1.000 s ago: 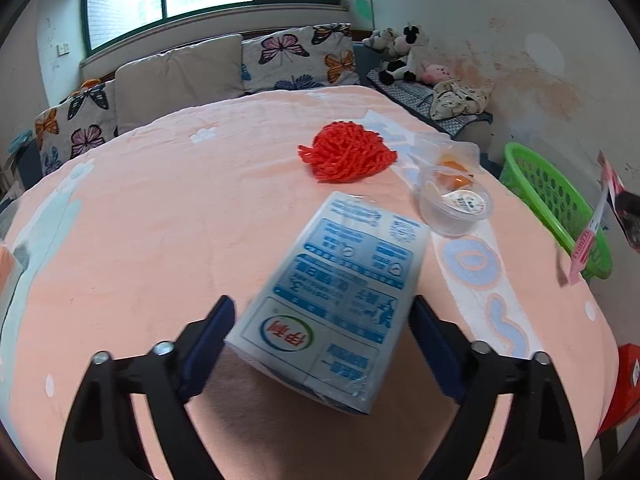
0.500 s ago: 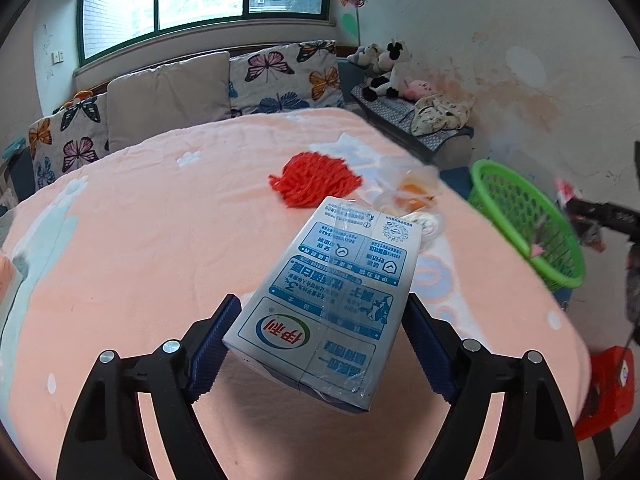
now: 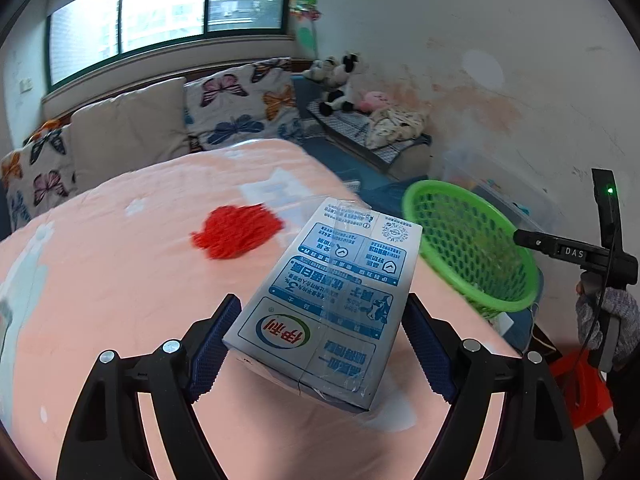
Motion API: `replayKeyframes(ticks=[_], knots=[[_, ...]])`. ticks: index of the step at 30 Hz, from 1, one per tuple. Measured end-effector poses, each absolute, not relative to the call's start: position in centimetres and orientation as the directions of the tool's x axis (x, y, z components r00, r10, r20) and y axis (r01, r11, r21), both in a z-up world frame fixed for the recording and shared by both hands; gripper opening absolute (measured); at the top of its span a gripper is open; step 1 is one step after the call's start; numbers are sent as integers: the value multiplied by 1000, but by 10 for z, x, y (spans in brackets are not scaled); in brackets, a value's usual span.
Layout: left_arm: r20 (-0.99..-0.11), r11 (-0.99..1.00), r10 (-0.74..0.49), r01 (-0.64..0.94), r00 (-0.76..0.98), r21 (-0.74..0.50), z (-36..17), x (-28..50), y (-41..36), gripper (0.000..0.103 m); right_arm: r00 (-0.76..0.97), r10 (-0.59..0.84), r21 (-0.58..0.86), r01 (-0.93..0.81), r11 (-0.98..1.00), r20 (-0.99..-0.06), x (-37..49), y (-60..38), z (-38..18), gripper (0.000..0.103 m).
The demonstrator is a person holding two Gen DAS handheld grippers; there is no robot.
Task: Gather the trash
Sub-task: 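Carry the wafer package and milk carton over the green basket and release both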
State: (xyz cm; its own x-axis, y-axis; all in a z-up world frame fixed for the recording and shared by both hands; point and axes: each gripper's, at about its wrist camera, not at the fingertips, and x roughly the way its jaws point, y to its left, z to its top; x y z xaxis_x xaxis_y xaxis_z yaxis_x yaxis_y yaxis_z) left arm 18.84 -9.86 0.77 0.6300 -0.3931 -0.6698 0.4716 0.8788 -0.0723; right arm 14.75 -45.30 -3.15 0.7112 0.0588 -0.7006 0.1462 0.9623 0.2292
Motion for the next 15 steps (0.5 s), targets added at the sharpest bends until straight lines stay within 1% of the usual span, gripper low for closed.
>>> replayKeyframes(ticks=[15], knots=[[-731, 782, -426, 624, 533, -2, -1, 195, -223, 79, 732, 82, 282, 155, 947, -676, 102, -481, -39, 80]])
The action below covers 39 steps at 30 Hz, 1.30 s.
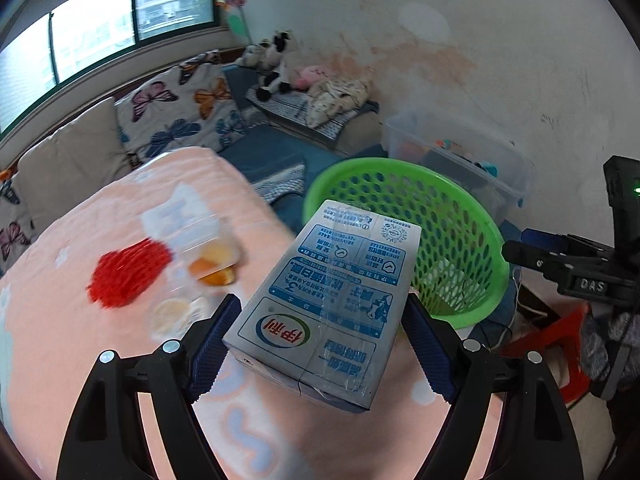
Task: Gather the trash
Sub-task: 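Carry the wafer package and milk carton over the green basket and release both, then grasp the second lidded plastic cup with the left gripper while the right gripper reaches the clear box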
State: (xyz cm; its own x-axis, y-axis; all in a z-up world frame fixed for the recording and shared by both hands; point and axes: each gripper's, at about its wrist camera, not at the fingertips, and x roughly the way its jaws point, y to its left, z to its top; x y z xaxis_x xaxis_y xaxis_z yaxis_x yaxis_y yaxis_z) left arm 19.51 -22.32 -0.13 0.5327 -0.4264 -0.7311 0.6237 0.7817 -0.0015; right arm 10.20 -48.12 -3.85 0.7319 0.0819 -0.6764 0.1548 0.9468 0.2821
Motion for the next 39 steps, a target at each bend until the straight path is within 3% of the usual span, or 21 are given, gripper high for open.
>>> replayKeyframes(ticks=[12, 19, 30, 39], knots=[[-779, 722, -398, 689, 485, 60, -22, 192, -298, 77, 725, 71, 317, 209, 925, -685, 80, -509, -52, 80], [-790, 718, -406, 695, 459, 35, -28, 191, -305, 79, 723, 70, 326, 220, 919, -687, 74, -514, -53, 80], [-744, 765, -438, 644, 505, -13, -10, 186, -265, 82, 732, 88, 321, 186, 929, -676, 73, -496, -43, 80], [-739, 859, -366, 511, 566, -33, -15, 193, -193, 82, 732, 129, 303, 109, 947, -669, 85, -465, -33, 80]])
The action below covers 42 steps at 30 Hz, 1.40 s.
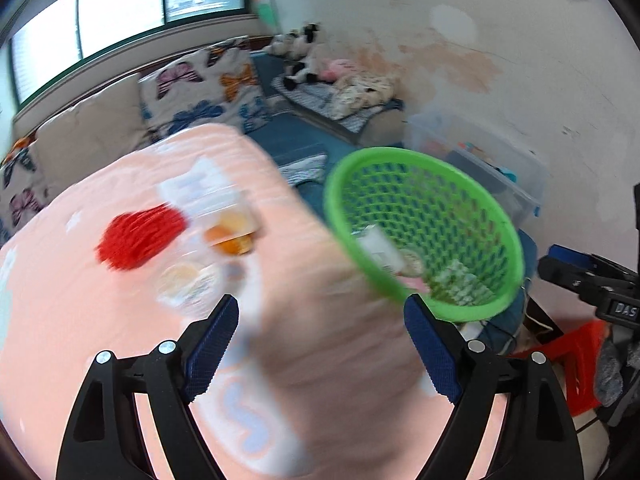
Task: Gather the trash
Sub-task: 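Grasp the second lidded plastic cup with the left gripper while the right gripper reaches the clear box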
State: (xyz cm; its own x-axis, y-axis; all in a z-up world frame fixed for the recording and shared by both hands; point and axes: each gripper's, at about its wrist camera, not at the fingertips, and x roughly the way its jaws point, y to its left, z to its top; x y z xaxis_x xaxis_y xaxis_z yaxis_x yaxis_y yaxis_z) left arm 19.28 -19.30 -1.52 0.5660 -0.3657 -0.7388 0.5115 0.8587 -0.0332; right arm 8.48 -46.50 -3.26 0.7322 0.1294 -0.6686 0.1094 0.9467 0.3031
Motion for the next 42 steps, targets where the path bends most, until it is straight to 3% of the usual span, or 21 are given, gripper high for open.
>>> replayKeyframes(ticks=[11, 27, 32, 42], knots=[[-758, 922, -267, 386, 595, -22, -35, 223, -133, 82, 720, 188, 288, 17, 958, -668, 105, -425, -27, 80], [-792, 927, -251, 374, 556, -30, -59, 274, -139, 82, 691, 225, 281, -34, 959, -687, 132, -404, -33, 80], [-793, 922, -266, 384, 549, -44, -63, 279, -143, 67, 681, 228, 269, -47, 962, -696, 143, -399, -34, 80], [-768, 921, -296, 382, 568, -72, -50, 265, -127, 64, 670, 261, 260, -105, 960, -695, 165, -376, -23, 80]])
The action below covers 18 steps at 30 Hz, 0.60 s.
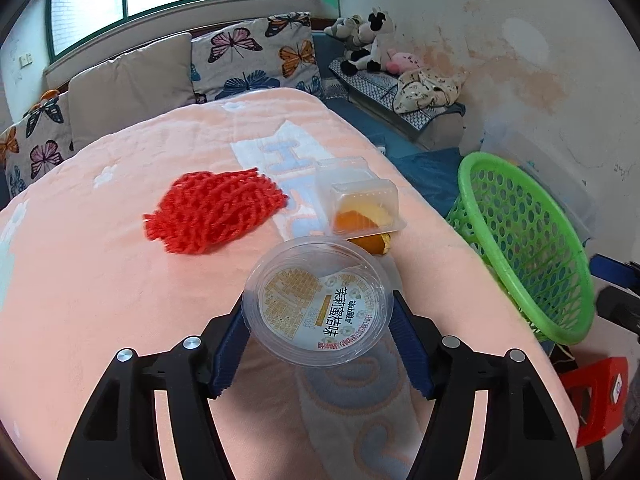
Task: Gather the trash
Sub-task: 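Grasp the second lidded plastic cup with the left gripper while the right gripper reaches the clear box, then grasp the clear plastic box with the right gripper while the left gripper holds the lidded cup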
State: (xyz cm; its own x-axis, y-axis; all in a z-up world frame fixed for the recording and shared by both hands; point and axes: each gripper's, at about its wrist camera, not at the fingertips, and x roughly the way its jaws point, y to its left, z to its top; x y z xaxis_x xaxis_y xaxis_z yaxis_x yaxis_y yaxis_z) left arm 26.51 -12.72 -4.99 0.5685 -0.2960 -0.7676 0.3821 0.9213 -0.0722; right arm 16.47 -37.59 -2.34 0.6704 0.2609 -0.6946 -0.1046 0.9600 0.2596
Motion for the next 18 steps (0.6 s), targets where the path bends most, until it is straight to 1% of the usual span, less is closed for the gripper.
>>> replayKeyframes(ticks=[12, 18], knots=[[-742, 943, -258, 329, 619, -53, -23, 235, -74, 64, 614, 313, 262, -174, 949, -725, 239, -318, -6, 79], [-726, 951, -258, 300, 638, -73, -14, 225, -46, 64, 578, 304, 245, -180, 953, -757, 285, -287, -3, 75]])
